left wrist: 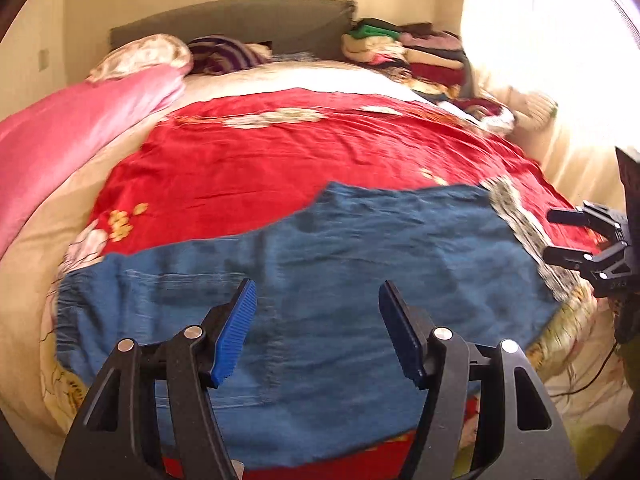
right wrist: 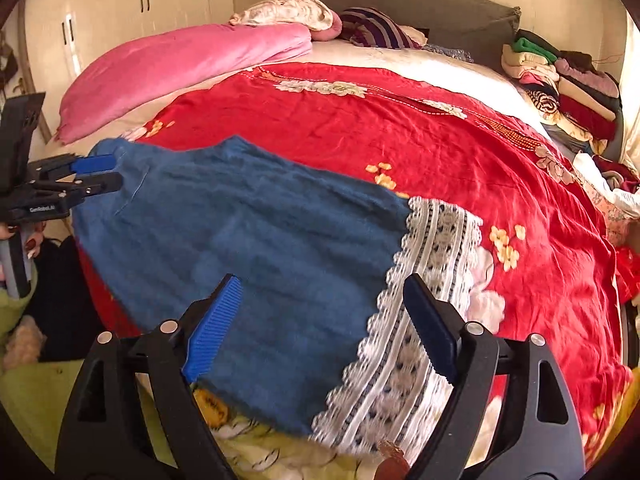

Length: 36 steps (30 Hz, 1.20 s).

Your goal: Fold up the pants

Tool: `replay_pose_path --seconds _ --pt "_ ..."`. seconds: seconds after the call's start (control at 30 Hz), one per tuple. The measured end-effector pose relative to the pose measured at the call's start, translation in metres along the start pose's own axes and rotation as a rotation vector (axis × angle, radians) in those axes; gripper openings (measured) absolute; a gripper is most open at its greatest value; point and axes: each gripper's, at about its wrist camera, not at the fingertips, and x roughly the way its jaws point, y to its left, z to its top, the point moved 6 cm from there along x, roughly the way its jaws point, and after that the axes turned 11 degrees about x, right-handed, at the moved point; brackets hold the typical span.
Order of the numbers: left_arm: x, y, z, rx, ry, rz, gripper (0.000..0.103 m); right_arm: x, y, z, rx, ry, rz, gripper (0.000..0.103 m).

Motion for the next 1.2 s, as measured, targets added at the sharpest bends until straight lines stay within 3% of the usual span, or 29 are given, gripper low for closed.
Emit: replay_pose_path --seconds 0.13,0.23,0.33,0.63,0.73,0.87,1.03,1.2 --pt "0.013 -0.035 -0.009 0.058 0.045 -0.056 0.062 0.001 0.006 -0.022 0.023 0.041 0.034 0.077" --pt "0.027 -0.049 -0.022 0.1 0.102 -0.067 0.062 0.01 0.003 -0.037 0.012 0.065 -0.014 0.077" --pt "0.039 -0.058 -0.036 0.104 0.149 -0.086 0.062 0.024 -0.009 -0.055 0.056 0.143 -0.042 0.077" --pt "0.043 -0.061 -0.04 0.111 0.146 -0.094 0.062 0.023 -0.011 -0.058 0.055 0.124 -0.035 0.077" --pt "0.032 -0.062 -0.027 0.099 0.109 -0.136 0.062 0.002 -0.011 -0.046 0.074 0.061 -0.015 0.077" --pt "0.019 -0.066 -0.002 0.148 0.064 -0.123 0.062 -0.023 -0.026 -0.034 0.102 -0.013 -0.049 0.081" --pt "0.014 -0.071 0.033 0.178 0.026 -0.12 0.062 -0.038 -0.046 -0.031 0.144 -0.052 -0.082 0.084" --pt "0.024 -0.078 0.063 0.164 0.022 -0.168 0.063 -0.046 -0.059 -0.034 0.172 -0.068 -0.094 0.086"
